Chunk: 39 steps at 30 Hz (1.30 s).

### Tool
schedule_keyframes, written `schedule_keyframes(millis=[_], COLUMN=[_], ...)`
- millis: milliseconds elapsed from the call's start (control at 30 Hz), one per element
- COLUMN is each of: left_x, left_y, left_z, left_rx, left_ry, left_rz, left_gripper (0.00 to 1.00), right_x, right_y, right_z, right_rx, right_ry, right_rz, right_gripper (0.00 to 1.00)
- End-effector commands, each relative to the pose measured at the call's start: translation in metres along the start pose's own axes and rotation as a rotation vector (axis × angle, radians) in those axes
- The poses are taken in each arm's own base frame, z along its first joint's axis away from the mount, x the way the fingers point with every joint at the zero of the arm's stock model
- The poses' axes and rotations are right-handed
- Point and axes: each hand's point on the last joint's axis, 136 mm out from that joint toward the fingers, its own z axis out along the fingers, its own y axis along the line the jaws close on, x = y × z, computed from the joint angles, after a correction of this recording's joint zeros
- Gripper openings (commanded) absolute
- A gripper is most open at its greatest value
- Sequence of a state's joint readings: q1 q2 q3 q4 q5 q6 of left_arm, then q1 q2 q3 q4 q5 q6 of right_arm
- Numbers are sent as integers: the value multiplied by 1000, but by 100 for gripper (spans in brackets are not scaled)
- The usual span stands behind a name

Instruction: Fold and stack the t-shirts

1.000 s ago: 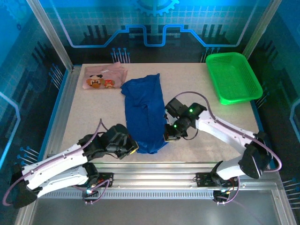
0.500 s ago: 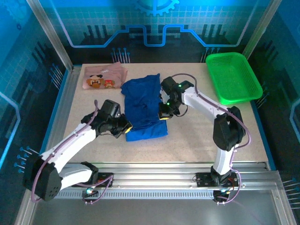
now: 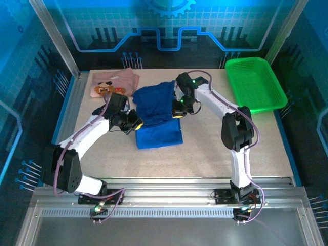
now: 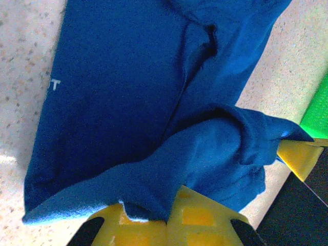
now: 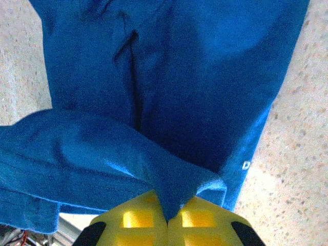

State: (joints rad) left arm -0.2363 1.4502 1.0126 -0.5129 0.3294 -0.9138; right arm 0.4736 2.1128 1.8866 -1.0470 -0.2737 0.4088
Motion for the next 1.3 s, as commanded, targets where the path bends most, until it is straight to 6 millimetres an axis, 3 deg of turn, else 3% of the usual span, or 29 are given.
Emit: schedule_keyframes(millis=[0,267,600,700,767,800,900,1033,1133,1200,1267], left_x=[-14,-44,-65,-69,-77,-83,-107,-145,-166,-169,-158], left_y=[-10,-2,-12,-11,-13,-19,-54,-104,-117,-109,-98], left_z=[6,34,62,66,68,66,46,-13,-62,-89,-110], left_rx=[28,6,-4,-13,-11,10,95,210,272,271,258], left_ry=[13,19,50,51,39,27,-29,-166,-285,-343,-390], left_rz=[39,26,43,42,31,26,21,27,-1,-17,0], left_gripper=[2,3,4,9,25,32,56,65,72,73,78], right_x=[-8,-25,-49,-59,-77,-87,-129,-157,-153,-140,-118], right_y=[-12,-27,-50,-46,-37,-30,-8,20,22,14,2], right_z=[7,30,51,57,56,51,18,-58,-107,-122,-129], right_rx=[-1,19,15,-38,-125,-185,-359,-426,-419,-400,-370], right_ry=[40,69,59,56,13,-17,-159,-340,-428,-448,-449], right_rz=[22,47,130,148,170,191,237,178,167,173,163], right_gripper=[0,1,4,14,35,38,51,64,71,72,76])
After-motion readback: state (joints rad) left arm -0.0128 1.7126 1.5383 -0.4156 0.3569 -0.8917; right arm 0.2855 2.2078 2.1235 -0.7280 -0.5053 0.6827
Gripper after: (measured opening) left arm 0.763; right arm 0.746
